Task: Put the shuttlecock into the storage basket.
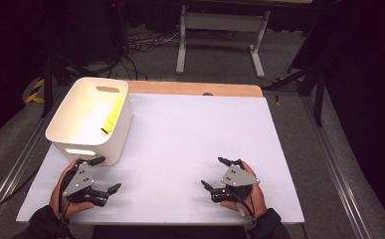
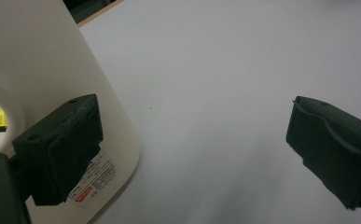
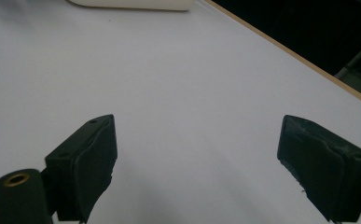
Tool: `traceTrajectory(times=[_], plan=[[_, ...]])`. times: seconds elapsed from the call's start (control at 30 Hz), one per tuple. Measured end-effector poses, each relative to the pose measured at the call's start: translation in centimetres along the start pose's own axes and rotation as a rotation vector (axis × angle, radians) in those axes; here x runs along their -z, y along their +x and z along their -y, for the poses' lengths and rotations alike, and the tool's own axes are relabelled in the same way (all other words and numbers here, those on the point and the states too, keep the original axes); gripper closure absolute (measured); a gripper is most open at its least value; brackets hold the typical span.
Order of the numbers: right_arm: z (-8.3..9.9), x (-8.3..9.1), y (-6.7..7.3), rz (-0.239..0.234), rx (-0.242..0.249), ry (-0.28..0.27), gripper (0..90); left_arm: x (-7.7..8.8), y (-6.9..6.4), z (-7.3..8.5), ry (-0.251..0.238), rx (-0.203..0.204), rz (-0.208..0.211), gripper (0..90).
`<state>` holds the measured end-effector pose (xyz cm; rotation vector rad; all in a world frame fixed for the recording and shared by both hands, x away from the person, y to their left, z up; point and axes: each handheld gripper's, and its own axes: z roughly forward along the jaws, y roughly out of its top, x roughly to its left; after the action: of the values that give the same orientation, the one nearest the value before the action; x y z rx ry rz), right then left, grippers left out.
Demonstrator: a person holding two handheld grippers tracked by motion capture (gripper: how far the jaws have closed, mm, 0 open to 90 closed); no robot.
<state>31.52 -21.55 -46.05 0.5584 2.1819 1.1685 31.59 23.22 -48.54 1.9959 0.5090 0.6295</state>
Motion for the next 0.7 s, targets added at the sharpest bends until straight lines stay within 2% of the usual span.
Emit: traceTrajectory(times=[0.2,0.7], plan=[[-0.20,0.14,-0.05,0.007,-0.005,-0.012,13.2,-0.15,-0.15,0.11,0.003,-0.006,0.018,4.6],[-0.19,-0.28,0.23,0.009,-0.005,0.002,13.2,-0.20,-0.22,0.06,0.004,-0.010,0.029,4.8]])
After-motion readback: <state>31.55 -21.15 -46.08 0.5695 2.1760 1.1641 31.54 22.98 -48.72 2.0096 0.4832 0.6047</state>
